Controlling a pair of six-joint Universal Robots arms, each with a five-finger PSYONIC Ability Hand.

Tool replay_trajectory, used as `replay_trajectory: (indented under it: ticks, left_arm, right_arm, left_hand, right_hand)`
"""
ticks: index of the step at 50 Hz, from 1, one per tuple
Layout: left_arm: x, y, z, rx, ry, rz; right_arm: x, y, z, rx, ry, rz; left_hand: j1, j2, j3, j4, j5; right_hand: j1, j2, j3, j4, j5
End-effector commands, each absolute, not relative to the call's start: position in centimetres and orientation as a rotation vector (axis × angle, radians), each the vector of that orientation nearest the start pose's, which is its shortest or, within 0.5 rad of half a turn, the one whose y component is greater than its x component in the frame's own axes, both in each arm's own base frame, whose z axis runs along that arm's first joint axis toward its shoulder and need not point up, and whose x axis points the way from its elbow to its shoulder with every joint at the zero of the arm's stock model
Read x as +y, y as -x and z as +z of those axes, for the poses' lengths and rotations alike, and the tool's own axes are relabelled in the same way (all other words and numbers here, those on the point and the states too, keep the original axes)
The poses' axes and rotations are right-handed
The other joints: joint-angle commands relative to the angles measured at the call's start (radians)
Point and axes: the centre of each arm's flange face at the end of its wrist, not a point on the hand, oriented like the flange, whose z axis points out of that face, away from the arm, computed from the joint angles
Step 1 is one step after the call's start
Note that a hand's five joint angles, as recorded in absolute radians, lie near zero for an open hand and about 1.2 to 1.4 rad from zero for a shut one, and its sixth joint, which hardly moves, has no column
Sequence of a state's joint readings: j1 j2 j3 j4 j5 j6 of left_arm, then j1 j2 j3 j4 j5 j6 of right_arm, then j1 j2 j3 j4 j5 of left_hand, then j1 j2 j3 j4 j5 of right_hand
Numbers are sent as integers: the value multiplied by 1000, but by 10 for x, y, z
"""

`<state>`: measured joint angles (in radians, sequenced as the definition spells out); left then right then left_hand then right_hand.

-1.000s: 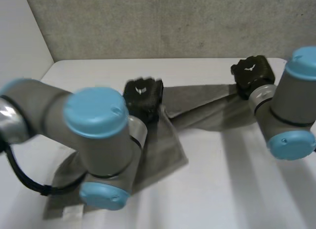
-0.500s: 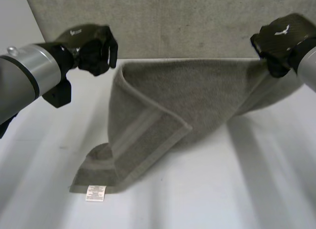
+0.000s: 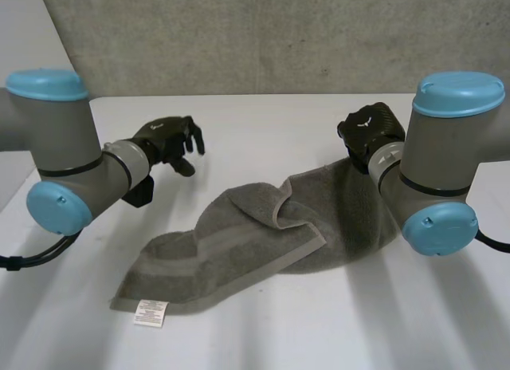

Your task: Fold the laundry

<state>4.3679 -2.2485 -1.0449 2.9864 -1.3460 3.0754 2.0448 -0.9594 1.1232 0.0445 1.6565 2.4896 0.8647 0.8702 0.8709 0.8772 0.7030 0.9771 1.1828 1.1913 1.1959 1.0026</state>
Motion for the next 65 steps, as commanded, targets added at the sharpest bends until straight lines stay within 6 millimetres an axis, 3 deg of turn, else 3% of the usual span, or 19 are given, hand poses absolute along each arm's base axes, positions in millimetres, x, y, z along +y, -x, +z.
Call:
replay_trajectory:
  ticks: [1,7,12,17,24,28,37,42,44,48,50,53,56,61,65]
  left_arm:
    - [-271,322,254,2935,-531,-2201]
    - [-245,344,245,2909,-497,-2194]
    - [-227,387,213,2887,-550,-2165]
    - [-228,408,190,2875,-598,-2149]
    - [-230,420,156,2829,-655,-2085]
    - [-237,415,135,2699,-670,-2017]
    - [-239,407,127,2559,-684,-1990]
    - [-243,401,141,2494,-572,-2072]
    - [-242,395,155,2457,-513,-2137]
    - [-238,390,172,2438,-486,-2202]
    - [-233,382,183,2435,-495,-2213]
    - [-230,379,189,2435,-515,-2216]
    - [-230,367,193,2444,-584,-2172]
    - [-235,347,189,2445,-789,-1990]
    - [-248,323,179,2444,-954,-1738]
  right_arm:
    - [-311,-297,231,2216,1287,-2110]
    - [-303,-294,235,2218,1281,-2107]
    - [-289,-288,242,2215,1280,-2105]
    - [-285,-283,245,2223,1276,-2105]
    - [-282,-280,239,2242,1286,-2079]
    - [-282,-279,237,2246,1286,-2075]
    - [-283,-280,236,2241,1288,-2079]
    - [-285,-281,233,2234,1298,-2096]
    - [-286,-281,233,2231,1306,-2097]
    - [-286,-282,229,2235,1320,-2079]
    - [-287,-283,220,2252,1343,-2045]
    - [-288,-282,208,2280,1398,-1994]
    - [-286,-282,201,2297,1448,-1954]
    - [-279,-277,184,2334,1697,-1727]
    - [-280,-272,185,2343,1753,-1686]
  left_hand:
    - [-284,-290,-290,-297,-297]
    - [-504,-510,-511,-517,-517]
    - [-587,-592,-593,-599,-599]
    - [-581,-586,-587,-593,-594]
    - [-572,-577,-578,-584,-585]
    - [-578,-583,-584,-590,-591]
    - [-551,-557,-558,-564,-564]
    - [-226,-231,-232,-238,-238]
    - [169,164,163,157,156]
    - [326,321,320,314,314]
    - [475,470,469,463,463]
    - [532,526,525,519,519]
    - [532,526,525,519,519]
    - [532,526,525,519,519]
    - [532,526,525,519,519]
  right_hand:
    - [419,213,205,200,219]
    - [419,213,205,200,219]
    - [419,213,205,200,219]
    - [419,213,205,200,219]
    - [419,213,205,200,219]
    - [419,213,205,200,219]
    - [419,213,205,200,219]
    - [419,213,205,200,219]
    - [419,213,205,200,219]
    - [419,213,205,200,219]
    - [419,213,205,200,219]
    - [419,213,205,200,219]
    - [419,213,205,200,219]
    - [419,213,205,200,219]
    - [419,213,205,200,219]
